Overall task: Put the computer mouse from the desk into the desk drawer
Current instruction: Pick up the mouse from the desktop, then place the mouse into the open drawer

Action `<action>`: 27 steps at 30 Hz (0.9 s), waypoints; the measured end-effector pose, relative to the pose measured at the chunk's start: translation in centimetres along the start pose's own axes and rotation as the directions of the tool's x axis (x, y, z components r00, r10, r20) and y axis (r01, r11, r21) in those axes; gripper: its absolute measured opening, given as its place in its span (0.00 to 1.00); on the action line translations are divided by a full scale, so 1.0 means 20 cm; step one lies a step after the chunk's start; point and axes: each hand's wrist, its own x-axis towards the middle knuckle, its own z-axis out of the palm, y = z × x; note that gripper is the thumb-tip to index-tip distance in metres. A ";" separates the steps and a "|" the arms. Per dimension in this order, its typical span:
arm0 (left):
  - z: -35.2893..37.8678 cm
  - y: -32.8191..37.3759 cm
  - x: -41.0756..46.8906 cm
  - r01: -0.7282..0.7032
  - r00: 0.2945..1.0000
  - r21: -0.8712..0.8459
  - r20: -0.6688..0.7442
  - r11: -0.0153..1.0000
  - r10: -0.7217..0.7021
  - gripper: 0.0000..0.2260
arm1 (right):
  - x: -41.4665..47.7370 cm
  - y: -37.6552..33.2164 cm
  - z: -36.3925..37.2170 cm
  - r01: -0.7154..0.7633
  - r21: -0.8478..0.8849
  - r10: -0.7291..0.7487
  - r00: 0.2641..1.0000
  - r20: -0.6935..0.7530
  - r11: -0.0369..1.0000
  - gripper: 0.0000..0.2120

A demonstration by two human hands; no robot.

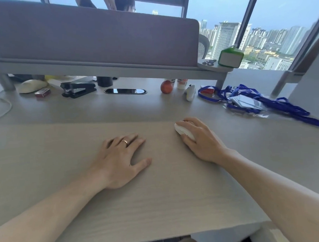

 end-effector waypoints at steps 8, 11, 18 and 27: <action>-0.03 0.26 0.03 -0.069 0.994 -0.074 0.084 0.995 0.075 0.39 | -0.72 0.38 -0.40 -0.170 -0.066 0.169 0.985 -0.018 0.983 0.20; 0.01 0.62 0.03 -0.247 0.961 -0.153 0.089 0.957 0.262 0.39 | -1.00 0.48 -0.55 -0.259 -0.092 0.252 0.964 -0.078 0.961 0.20; 0.20 1.32 -0.08 -0.545 0.816 -0.200 0.096 0.814 0.570 0.34 | -1.64 0.53 -0.79 -0.398 -0.149 0.381 0.915 -0.133 0.905 0.21; 0.34 1.72 -0.18 -0.699 0.694 -0.252 -0.010 0.669 0.720 0.35 | -2.10 0.61 -0.71 -0.539 -0.097 0.525 0.840 -0.138 0.836 0.22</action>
